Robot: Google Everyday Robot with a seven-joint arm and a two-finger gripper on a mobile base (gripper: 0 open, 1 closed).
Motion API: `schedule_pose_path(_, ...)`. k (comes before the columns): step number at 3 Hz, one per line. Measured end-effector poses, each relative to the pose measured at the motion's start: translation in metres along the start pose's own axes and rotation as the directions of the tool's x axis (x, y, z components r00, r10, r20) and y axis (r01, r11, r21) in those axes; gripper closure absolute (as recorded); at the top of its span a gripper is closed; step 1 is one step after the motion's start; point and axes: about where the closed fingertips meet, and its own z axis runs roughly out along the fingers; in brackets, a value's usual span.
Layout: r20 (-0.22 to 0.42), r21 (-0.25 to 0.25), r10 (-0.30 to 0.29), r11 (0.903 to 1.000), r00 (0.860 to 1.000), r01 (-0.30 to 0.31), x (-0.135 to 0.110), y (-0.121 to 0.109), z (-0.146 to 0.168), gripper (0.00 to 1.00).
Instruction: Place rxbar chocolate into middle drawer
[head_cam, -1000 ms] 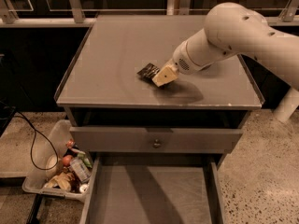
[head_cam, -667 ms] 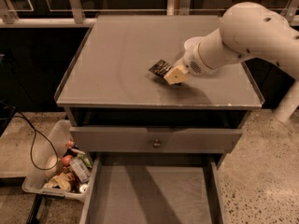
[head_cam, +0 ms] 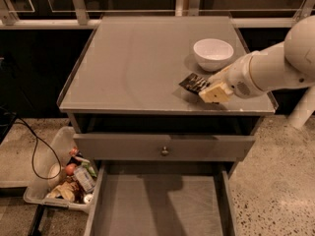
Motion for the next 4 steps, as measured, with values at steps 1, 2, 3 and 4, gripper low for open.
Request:
schedule_pose_path(1,0.058,-0.074,0.022,0.9971,0.998,-0.017,0.032,0.013,-0.037,1.00)
schedule_pose_path(2,0.058,-0.074,0.021,0.9971,0.998,-0.017,0.031,0.013,-0.037,1.00)
schedule_pose_path(3,0.034,-0.061,-0.003,0.9981,0.999,0.005,0.035,0.029,-0.032,1.00)
schedule_pose_path(4,0.021,-0.057,-0.027,0.9980,0.999,0.028,0.051,0.073,-0.035,1.00)
